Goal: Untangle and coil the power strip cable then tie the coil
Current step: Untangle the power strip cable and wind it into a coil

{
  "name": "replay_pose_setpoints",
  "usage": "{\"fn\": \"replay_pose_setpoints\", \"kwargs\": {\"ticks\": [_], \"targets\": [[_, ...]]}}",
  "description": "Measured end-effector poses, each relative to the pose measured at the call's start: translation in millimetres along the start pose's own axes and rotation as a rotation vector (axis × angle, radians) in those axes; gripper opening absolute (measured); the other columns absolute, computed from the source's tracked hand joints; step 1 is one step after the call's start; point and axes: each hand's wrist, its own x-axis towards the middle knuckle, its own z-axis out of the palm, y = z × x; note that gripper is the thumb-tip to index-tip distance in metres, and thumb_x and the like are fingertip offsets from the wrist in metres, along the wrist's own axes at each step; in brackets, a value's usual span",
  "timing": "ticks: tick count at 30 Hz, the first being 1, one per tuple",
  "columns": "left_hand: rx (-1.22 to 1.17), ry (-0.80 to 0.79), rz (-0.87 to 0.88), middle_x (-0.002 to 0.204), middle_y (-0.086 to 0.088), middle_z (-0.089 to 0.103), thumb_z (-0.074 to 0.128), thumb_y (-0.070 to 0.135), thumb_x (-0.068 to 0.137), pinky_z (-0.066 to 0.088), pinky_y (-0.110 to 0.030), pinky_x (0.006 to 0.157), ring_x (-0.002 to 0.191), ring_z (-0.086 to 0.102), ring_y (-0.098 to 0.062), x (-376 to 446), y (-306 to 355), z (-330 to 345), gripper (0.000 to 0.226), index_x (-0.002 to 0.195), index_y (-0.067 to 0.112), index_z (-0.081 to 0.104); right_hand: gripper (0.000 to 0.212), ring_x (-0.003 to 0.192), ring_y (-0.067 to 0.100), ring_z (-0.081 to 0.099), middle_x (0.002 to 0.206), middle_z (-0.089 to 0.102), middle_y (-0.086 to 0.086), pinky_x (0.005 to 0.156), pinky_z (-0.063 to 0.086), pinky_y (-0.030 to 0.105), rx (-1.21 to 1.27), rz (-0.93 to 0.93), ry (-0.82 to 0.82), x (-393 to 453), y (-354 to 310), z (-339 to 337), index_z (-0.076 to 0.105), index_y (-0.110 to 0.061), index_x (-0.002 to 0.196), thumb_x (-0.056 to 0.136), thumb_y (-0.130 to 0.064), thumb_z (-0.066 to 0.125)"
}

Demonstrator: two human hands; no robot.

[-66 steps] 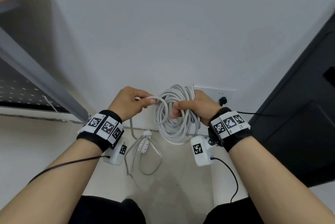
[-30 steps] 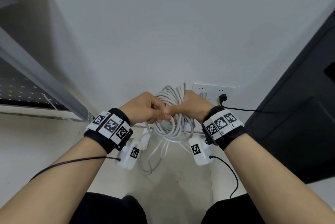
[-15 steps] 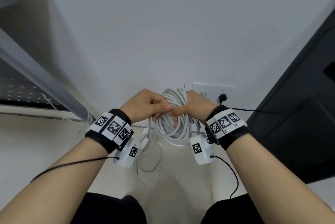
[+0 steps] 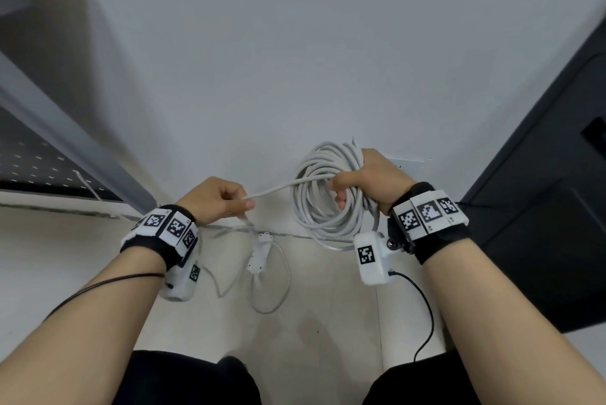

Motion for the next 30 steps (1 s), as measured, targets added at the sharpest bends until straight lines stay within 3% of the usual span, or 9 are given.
{"fn": "replay_pose_setpoints", "kwargs": {"ticks": [3,7,9,14,18,21,25,27,30], "targets": [[0.013,0.0,-0.029,0.079,0.001,0.077,0.072,0.019,0.088,0.05,-0.036,0.092,0.087,0.071,-0.023,3,-8,1,0.015,0.075,0.012,0.07,0.024,0.055,0.023,0.064,0.056,0.064,0.012,0.065,0.052,0.032,0.016,0.008,-0.008,1,2,0,0.07,-0.002,0.065,0.052,-0.022,0.073],[0.197,0.097,-0.016,0.076,0.004,0.075,0.075,0.022,0.085,0.048,-0.027,0.075,0.081,0.07,-0.016,6,-6,2,0.017,0.071,0.018,0.066,0.016,0.055,0.026,0.063,0.057,0.064,0.015,0.062,0.052,0.03,0.034,0.002,-0.005,1,2,1,0.071,-0.011,0.06,0.049,-0.023,0.072],[0.272,0.124,-0.028,0.078,-0.004,0.072,0.076,0.022,0.084,0.046,-0.025,0.067,0.078,0.068,-0.021,7,-6,3,0.018,0.074,0.013,0.064,0.013,0.055,0.029,0.062,0.057,0.063,0.015,0.06,0.052,0.031,0.05,0.005,-0.006,1,1,0,0.069,-0.014,0.057,0.047,-0.022,0.071],[0.37,0.09,-0.091,0.086,-0.005,0.066,0.076,0.027,0.084,0.042,-0.028,0.069,0.087,0.063,-0.026,11,-4,12,0.02,0.077,0.016,0.061,0.01,0.052,0.028,0.06,0.055,0.061,0.015,0.057,0.051,0.03,0.09,0.006,-0.012,1,2,-2,0.067,-0.012,0.054,0.047,-0.019,0.071],[0.241,0.008,-0.212,0.082,0.001,0.072,0.077,0.03,0.083,0.046,-0.024,0.053,0.062,0.065,-0.015,11,-9,16,0.026,0.096,0.023,0.055,0.01,0.052,0.028,0.061,0.054,0.062,0.014,0.061,0.053,0.033,0.085,0.0,-0.007,3,6,-4,0.068,-0.009,0.056,0.05,-0.017,0.07],[0.268,-0.081,-0.261,0.064,0.001,0.072,0.076,0.028,0.084,0.041,-0.022,0.054,0.047,0.057,-0.011,11,-17,13,0.018,0.091,0.016,0.065,0.013,0.054,0.029,0.061,0.055,0.062,0.015,0.062,0.053,0.034,0.086,-0.002,0.008,4,7,-7,0.068,-0.009,0.056,0.049,-0.019,0.07],[0.218,-0.04,-0.299,0.051,0.0,0.061,0.074,0.022,0.086,0.039,-0.021,0.051,0.048,0.047,-0.015,8,-34,5,0.003,0.089,0.021,0.072,0.02,0.055,0.027,0.061,0.053,0.062,0.012,0.064,0.052,0.033,0.069,-0.007,0.026,3,7,-11,0.067,-0.001,0.06,0.051,-0.019,0.071],[0.217,0.016,-0.336,0.052,-0.001,0.058,0.071,0.018,0.089,0.039,-0.022,0.053,0.05,0.047,-0.017,4,-50,3,0.011,0.092,0.028,0.071,0.007,0.054,0.025,0.061,0.052,0.062,0.01,0.064,0.051,0.033,0.077,-0.013,0.02,1,6,-11,0.067,-0.007,0.054,0.056,-0.014,0.069],[0.08,0.08,-0.474,0.058,-0.008,0.055,0.062,0.011,0.094,0.037,-0.021,0.051,0.043,0.042,-0.018,-5,-81,1,0.016,0.093,0.02,0.074,0.017,0.054,0.028,0.059,0.051,0.061,0.01,0.067,0.05,0.038,0.097,-0.008,0.038,0,6,-18,0.065,-0.011,0.048,0.065,-0.008,0.066]]}}
